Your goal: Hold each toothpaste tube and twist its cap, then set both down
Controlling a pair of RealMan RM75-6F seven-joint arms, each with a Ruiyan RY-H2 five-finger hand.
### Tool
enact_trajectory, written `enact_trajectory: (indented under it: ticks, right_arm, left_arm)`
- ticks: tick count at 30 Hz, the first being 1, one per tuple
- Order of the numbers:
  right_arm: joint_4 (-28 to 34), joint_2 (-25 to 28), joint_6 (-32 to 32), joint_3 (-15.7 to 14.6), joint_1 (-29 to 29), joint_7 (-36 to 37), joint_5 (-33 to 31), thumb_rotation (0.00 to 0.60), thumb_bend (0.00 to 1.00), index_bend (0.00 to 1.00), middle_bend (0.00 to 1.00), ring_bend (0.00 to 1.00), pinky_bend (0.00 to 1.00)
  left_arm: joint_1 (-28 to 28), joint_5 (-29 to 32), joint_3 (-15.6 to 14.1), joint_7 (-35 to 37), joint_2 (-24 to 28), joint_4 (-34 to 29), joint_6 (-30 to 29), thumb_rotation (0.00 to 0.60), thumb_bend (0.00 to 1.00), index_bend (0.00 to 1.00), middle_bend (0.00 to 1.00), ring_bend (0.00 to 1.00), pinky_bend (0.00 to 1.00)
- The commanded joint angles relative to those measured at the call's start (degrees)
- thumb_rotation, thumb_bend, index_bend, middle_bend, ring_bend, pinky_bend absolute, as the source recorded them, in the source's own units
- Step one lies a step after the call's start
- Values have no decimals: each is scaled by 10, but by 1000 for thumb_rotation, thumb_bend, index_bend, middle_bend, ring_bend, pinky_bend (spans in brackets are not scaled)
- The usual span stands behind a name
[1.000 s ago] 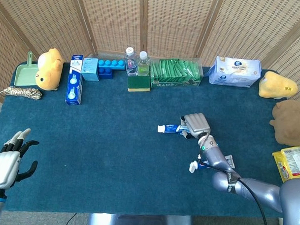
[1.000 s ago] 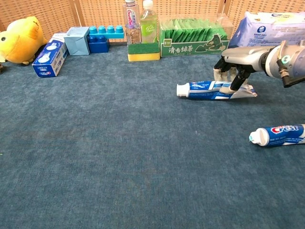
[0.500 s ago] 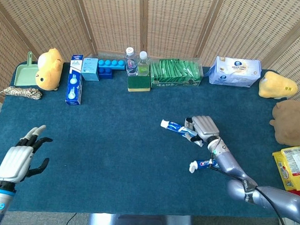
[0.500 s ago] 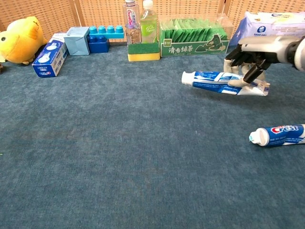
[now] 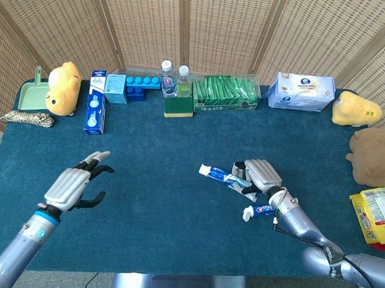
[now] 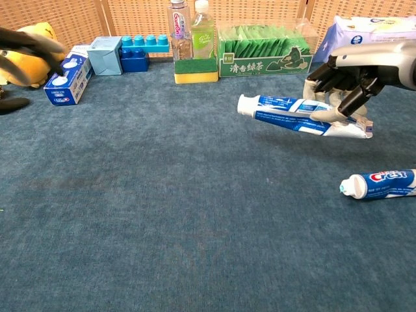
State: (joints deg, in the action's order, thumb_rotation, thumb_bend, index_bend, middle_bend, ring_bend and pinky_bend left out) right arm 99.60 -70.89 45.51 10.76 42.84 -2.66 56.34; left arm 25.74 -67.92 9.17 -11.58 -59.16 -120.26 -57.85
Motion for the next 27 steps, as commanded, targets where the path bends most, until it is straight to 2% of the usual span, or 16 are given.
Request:
enact_trajectory:
  ticks: [1,6,13,19,27]
  right_arm:
    - [23,11,8,1,-7,9,12,600,557,906,724,674,730]
    - [46,17,21,-2,-16,13,23,600,558,906,724,674,730]
    - [65,14,31,-6,-21,12,34,600,557,906,724,674,730]
    - [82,18,24,-6,-21,22,30,600,558,906,724,674,731]
    - [98,30,7,-5,-20,44,34,600,558,904,724,674,731]
  left_arm:
    - [48,50,22,3,-29,17,46,600,375,261,53,0,222]
    - [99,107,35,-3,-68,39,79,600,374,261,51,0,223]
    - [154,182,54,23,-102,63,121,600,367,261,49,0,228]
    - [199,209,60,24,-123,87,149,600,367,262,48,0,227]
    - [243,228,54,10,-146,110,154,600,367,260,45,0,224]
